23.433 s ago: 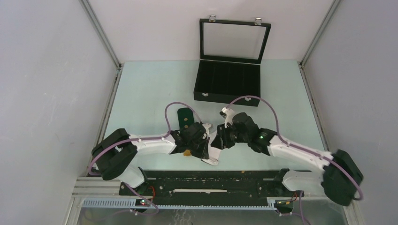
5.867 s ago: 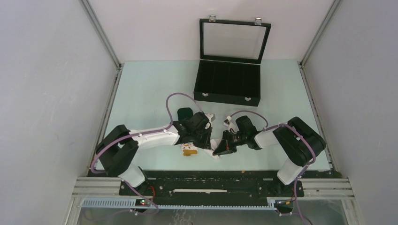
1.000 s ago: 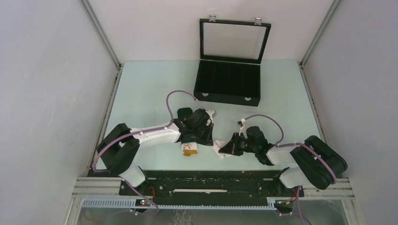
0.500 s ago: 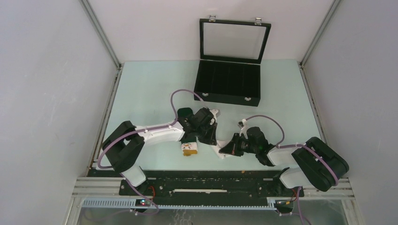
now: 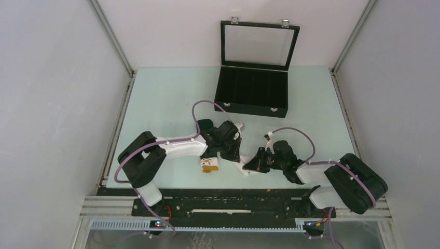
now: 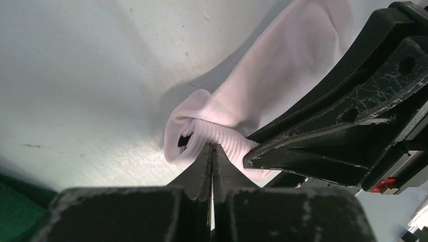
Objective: Roll the socks
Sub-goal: Roll a pair of socks at the center of the board.
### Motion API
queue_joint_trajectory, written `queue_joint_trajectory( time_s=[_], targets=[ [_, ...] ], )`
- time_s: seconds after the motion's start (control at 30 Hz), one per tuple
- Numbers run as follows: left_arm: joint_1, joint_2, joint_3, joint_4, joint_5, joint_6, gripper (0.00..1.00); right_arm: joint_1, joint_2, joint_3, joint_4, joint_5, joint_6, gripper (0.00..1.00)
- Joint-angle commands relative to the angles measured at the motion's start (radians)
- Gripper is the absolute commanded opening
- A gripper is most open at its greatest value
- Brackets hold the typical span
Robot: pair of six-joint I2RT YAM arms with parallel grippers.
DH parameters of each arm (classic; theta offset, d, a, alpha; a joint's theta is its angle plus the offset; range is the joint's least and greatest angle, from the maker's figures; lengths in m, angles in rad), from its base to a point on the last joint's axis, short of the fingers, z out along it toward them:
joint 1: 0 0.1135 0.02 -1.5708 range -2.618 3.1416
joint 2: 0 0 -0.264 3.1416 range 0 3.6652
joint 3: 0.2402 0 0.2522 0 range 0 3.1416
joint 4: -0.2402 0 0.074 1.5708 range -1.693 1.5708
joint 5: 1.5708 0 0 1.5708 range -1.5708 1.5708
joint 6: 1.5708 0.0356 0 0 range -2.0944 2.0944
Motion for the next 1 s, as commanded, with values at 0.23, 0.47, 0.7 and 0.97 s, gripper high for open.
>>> queue_joint_trajectory(
  time_s=[0.23,0.47,0.7,0.97],
  targets=[
    [-0.018,0.012,0.005,-0.021,-0.021,0.012,0.0,-0.007,-0.11,0.071,-0.271,0.043,-0.176,0.32],
    [-0.019,0.002,-0.005,-0.021,-0.027,0.013,0.0,-0.048,-0.245,0.151,-0.396,0.072,-0.283,0.43],
    [-0.023,0.001,-0.005,-0.019,-0.025,0.015,0.0,-0.084,-0.44,0.214,-0.488,0.148,-0.399,0.45],
    [-0.025,-0.003,-0.009,-0.015,-0.023,0.018,0.0,-0.106,-0.747,0.212,-0.488,0.315,-0.396,0.58]
  ],
)
